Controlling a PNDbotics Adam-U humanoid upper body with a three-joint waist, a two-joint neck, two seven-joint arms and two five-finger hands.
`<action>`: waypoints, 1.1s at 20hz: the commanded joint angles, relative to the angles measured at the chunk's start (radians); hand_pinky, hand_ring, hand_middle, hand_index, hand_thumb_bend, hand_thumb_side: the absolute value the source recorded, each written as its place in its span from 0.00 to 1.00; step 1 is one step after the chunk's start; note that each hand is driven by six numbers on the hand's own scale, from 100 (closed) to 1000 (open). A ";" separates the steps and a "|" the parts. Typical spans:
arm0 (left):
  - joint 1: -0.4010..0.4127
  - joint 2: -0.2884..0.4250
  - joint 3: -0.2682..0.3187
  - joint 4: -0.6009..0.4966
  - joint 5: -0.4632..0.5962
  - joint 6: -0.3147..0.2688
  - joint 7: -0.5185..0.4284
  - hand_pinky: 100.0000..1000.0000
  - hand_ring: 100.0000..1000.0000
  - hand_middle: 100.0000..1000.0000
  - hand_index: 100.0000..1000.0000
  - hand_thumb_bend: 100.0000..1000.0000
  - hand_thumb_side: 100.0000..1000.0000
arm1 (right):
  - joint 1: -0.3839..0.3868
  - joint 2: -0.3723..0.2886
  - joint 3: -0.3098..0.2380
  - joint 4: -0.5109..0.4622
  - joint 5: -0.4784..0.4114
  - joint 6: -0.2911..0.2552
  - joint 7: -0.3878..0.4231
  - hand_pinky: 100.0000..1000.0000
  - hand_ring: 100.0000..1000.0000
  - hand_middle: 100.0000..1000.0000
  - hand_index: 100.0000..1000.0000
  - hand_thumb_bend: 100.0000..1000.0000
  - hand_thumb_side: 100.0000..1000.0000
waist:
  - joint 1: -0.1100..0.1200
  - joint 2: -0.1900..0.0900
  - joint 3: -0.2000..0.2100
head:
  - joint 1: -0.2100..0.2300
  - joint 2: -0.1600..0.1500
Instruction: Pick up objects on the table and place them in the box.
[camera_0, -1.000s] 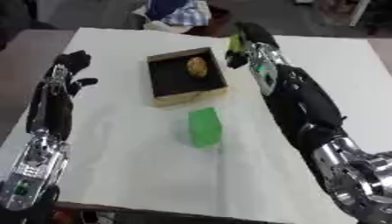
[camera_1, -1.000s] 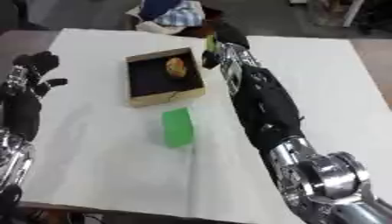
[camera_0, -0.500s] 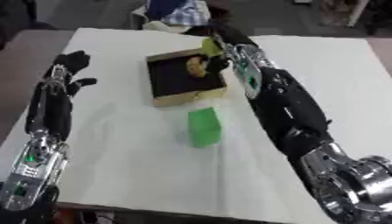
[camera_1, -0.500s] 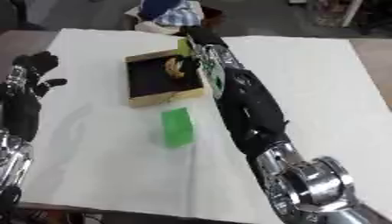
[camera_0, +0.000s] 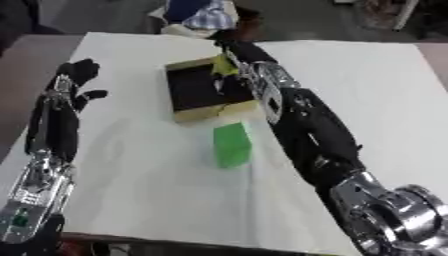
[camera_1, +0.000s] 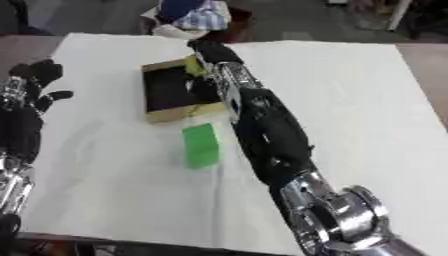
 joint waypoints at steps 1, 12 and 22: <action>-0.014 0.011 0.008 -0.013 0.005 0.001 -0.001 0.68 0.88 0.73 0.80 0.00 0.91 | -0.015 0.006 0.000 -0.020 0.027 0.001 -0.032 0.70 0.72 0.87 1.00 0.00 0.23 | 0.016 -0.015 0.001 | -0.002 0.005; -0.015 0.011 0.009 -0.015 0.005 0.000 -0.002 0.68 0.88 0.73 0.80 0.00 0.91 | -0.002 0.016 -0.004 -0.007 0.062 0.013 -0.033 0.87 0.94 0.95 1.00 0.00 0.81 | 0.016 -0.014 0.003 | 0.001 0.005; -0.013 0.011 0.009 -0.014 0.005 0.000 -0.001 0.68 0.88 0.73 0.80 0.00 0.92 | -0.016 -0.001 -0.008 -0.019 0.058 0.022 -0.092 0.88 0.94 0.95 1.00 0.00 0.82 | 0.013 -0.014 0.003 | 0.004 0.005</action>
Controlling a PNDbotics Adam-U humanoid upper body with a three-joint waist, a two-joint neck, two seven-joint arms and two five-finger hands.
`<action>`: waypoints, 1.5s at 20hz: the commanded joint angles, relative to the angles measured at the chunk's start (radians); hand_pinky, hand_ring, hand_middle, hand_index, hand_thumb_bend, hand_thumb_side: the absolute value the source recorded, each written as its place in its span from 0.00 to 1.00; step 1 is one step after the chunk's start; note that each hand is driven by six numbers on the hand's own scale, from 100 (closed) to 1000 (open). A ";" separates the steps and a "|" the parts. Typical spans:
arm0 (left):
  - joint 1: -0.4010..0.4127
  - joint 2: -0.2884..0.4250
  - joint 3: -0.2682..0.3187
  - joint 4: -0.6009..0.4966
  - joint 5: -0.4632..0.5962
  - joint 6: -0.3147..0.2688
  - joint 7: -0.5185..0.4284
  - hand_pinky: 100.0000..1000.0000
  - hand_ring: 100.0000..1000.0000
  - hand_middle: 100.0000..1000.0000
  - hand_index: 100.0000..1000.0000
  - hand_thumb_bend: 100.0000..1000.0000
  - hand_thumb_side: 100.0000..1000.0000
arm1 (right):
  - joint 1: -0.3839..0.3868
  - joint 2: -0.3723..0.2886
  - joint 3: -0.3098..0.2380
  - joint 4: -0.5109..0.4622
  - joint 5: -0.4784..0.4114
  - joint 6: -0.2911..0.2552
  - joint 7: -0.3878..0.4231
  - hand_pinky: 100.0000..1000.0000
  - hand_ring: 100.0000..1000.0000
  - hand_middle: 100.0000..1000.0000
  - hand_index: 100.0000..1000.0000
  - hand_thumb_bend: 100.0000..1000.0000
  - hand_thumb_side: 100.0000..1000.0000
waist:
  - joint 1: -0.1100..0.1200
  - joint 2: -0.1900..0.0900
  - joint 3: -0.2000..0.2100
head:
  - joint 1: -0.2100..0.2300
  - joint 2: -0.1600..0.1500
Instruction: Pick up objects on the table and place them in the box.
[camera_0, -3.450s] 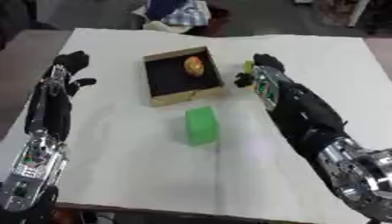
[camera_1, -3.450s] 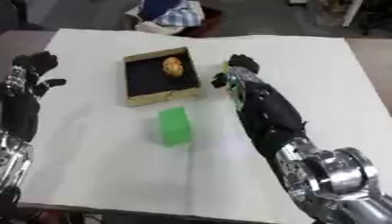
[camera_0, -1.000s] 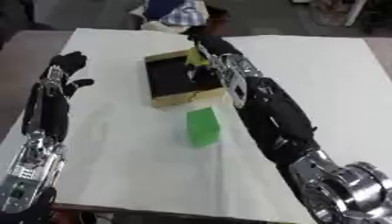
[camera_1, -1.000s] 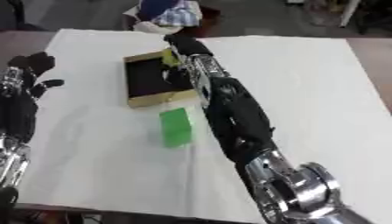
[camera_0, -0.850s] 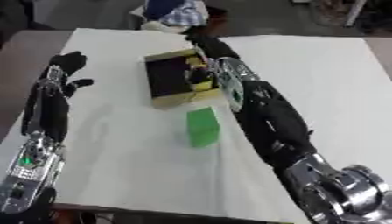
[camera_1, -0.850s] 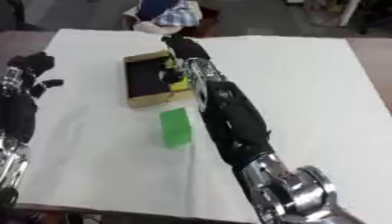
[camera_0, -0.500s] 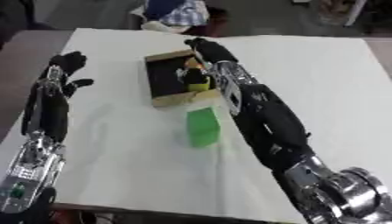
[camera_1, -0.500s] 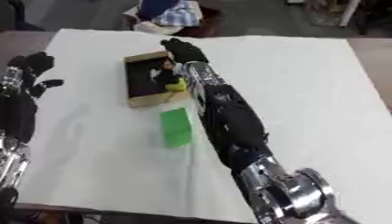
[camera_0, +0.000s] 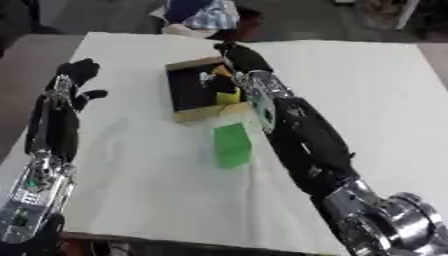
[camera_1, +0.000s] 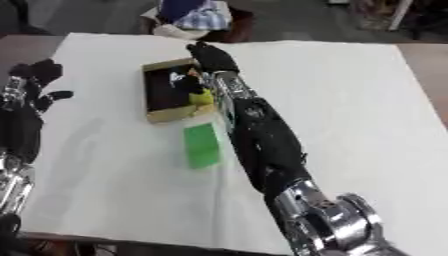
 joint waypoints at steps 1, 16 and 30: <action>-0.012 0.011 0.009 -0.014 0.004 0.000 0.000 0.69 0.88 0.73 0.80 0.00 0.92 | -0.036 -0.023 0.004 -0.026 -0.011 -0.013 -0.009 0.88 0.94 0.95 1.00 0.00 0.82 | 0.012 -0.015 0.001 | 0.003 0.005; -0.007 0.019 0.012 -0.012 0.003 -0.001 0.003 0.69 0.89 0.73 0.80 0.00 0.92 | -0.073 -0.175 0.182 -0.110 -0.206 -0.230 0.008 0.84 0.88 0.92 0.99 0.00 0.63 | 0.007 -0.018 -0.011 | -0.011 0.005; -0.001 0.033 0.021 -0.011 -0.002 -0.002 0.010 0.69 0.90 0.73 0.80 0.00 0.92 | 0.010 -0.333 0.405 -0.321 -0.439 -0.464 0.120 0.83 0.85 0.89 0.99 0.00 0.65 | 0.002 -0.014 -0.033 | 0.005 0.005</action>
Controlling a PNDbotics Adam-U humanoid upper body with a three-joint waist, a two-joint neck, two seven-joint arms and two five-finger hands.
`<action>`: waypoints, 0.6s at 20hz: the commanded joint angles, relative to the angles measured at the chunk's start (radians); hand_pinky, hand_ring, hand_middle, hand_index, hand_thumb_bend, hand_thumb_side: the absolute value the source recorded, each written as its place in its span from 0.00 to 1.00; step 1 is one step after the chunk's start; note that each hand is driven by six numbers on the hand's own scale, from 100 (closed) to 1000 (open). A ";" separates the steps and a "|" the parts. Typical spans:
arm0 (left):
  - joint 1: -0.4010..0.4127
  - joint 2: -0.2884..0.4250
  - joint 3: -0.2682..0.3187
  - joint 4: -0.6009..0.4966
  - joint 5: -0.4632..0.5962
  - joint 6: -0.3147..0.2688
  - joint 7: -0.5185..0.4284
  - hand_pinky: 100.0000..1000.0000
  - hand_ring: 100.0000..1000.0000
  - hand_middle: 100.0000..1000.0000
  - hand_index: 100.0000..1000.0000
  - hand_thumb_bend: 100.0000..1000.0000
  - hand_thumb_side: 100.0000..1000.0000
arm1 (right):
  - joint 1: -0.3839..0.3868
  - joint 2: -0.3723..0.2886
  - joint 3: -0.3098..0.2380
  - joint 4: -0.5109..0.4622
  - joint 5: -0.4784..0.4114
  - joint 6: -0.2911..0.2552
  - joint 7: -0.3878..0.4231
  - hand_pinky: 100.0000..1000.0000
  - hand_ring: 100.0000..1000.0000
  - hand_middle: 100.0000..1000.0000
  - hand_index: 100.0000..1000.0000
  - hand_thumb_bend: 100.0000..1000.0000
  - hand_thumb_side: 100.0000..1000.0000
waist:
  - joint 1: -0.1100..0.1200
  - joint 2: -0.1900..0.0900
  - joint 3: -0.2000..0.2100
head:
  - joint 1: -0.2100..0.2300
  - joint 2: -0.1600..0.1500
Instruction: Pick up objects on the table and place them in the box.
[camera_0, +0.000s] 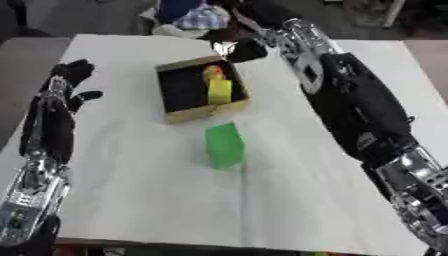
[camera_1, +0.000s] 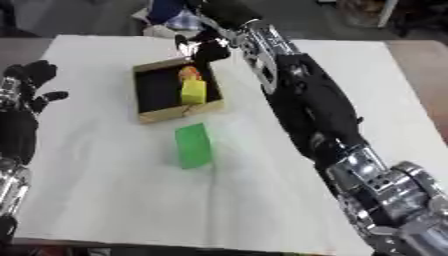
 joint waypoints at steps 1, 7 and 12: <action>-0.007 0.028 0.012 -0.011 -0.003 -0.001 0.006 0.69 0.90 0.73 0.80 0.00 0.92 | 0.010 -0.052 0.045 -0.075 -0.059 -0.054 0.022 0.83 0.85 0.89 0.99 0.00 0.65 | 0.001 -0.014 -0.003 | 0.009 0.005; -0.007 0.032 0.013 -0.011 -0.005 -0.002 0.006 0.69 0.90 0.73 0.80 0.00 0.92 | 0.075 -0.118 0.082 -0.126 -0.161 -0.124 0.054 0.81 0.83 0.87 0.98 0.00 0.67 | -0.004 -0.015 -0.010 | 0.018 0.005; -0.003 0.037 0.015 -0.010 -0.006 -0.002 0.008 0.69 0.90 0.73 0.80 0.00 0.92 | 0.116 -0.164 0.116 -0.175 -0.246 -0.097 0.083 0.81 0.83 0.87 0.98 0.00 0.67 | -0.009 -0.018 -0.015 | 0.023 0.005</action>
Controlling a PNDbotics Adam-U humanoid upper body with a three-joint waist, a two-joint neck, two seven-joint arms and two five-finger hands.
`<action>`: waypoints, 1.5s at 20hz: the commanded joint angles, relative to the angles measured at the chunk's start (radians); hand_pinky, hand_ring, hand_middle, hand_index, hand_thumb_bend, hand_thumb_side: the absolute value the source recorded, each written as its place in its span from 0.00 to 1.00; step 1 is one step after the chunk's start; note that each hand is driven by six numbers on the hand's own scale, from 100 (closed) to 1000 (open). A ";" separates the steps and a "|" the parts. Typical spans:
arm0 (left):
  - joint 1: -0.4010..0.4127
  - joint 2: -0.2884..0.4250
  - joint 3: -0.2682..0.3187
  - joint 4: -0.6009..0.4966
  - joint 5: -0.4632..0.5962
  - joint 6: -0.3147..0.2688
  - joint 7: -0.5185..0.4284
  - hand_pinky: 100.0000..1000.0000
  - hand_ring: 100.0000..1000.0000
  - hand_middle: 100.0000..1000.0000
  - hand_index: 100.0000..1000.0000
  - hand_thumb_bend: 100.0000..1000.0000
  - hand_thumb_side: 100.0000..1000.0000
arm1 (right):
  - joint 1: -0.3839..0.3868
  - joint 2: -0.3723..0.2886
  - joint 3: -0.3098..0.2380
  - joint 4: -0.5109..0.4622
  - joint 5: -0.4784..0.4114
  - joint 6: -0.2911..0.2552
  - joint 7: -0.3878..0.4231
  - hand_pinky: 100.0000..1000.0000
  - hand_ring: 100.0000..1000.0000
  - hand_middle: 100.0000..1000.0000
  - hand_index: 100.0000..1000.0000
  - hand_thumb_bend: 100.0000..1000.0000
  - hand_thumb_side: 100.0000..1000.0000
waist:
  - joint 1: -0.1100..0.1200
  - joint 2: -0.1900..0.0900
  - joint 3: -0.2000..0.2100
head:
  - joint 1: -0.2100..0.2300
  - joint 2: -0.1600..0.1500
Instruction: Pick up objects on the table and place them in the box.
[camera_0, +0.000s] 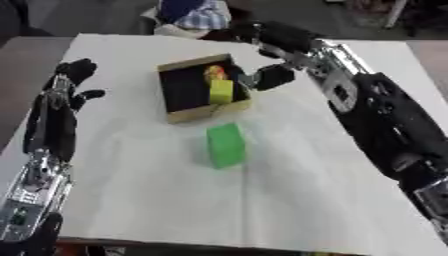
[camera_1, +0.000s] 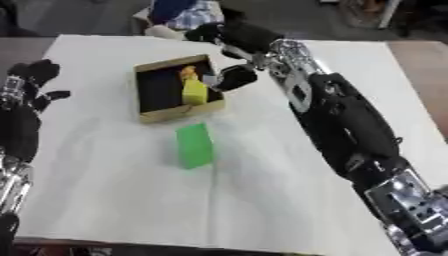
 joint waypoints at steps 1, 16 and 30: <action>-0.007 0.026 0.011 -0.010 -0.005 -0.002 0.003 0.69 0.90 0.73 0.80 0.00 0.91 | -0.001 -0.048 0.017 -0.057 -0.060 0.016 0.020 0.80 0.82 0.86 0.98 0.00 0.67 | -0.009 -0.018 -0.003 | 0.005 0.005; -0.004 0.029 0.008 -0.006 -0.005 -0.002 -0.001 0.69 0.90 0.73 0.80 0.00 0.92 | 0.065 -0.027 0.172 -0.148 -0.307 0.031 0.189 0.80 0.82 0.86 0.99 0.00 0.74 | -0.010 -0.023 -0.012 | -0.007 0.005; -0.003 0.029 0.007 -0.003 -0.004 -0.002 -0.002 0.69 0.91 0.73 0.80 0.00 0.92 | 0.078 -0.022 0.199 -0.142 -0.269 -0.008 0.365 0.82 0.85 0.89 1.00 0.00 0.77 | -0.013 -0.019 -0.009 | -0.006 0.005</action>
